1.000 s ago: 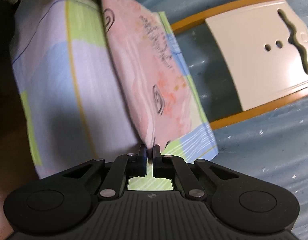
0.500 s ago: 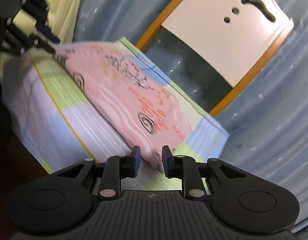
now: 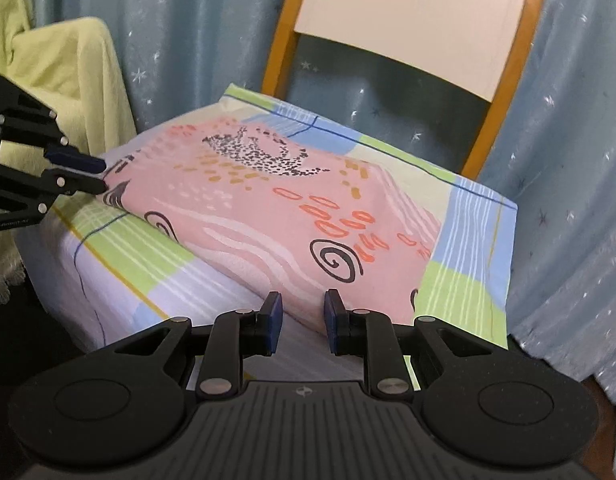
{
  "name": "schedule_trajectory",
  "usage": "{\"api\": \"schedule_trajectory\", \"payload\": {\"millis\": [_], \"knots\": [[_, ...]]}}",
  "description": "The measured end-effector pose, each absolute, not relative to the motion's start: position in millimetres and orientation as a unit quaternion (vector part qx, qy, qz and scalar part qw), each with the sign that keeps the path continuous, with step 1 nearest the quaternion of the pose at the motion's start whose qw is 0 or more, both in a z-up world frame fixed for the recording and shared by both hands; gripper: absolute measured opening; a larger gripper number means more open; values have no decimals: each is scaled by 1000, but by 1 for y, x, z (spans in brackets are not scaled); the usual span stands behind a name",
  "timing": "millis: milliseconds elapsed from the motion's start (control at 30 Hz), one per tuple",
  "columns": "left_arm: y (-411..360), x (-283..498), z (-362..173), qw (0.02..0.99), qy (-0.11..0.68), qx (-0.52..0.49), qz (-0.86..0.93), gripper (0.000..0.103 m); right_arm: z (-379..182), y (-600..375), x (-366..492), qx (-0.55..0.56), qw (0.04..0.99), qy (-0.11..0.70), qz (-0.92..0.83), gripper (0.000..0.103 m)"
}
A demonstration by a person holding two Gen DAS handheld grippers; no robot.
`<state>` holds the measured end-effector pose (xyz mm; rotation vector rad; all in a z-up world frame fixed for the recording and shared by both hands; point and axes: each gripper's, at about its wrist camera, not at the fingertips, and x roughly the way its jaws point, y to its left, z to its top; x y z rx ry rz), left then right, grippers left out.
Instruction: Fold clothes
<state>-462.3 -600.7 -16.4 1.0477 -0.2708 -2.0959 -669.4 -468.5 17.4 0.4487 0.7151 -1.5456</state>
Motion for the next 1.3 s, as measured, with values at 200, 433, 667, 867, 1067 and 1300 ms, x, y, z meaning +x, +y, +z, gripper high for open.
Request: {"api": "schedule_trajectory", "payload": {"millis": [200,433,667,867,1067,1300], "knots": [[-599,-453,-5,401,-86,381,-829,12,21,-459,-680,226,628,267,-696,22],[-599,-464,-7,383,-55,376,-842,13,18,-457,-684,254,621,247,-699,22],[-612,-465,-4,399,29,351,-847,14,22,-463,-691,286,598,176,-728,22],[-623,-468,-9,408,67,364,-835,14,11,-470,-689,316,572,159,-740,23],[-626,-469,-10,413,74,365,-831,15,11,-470,-691,319,572,158,-739,22],[-626,-469,-10,413,74,364,-832,15,10,-471,-688,317,572,161,-739,24]]}}
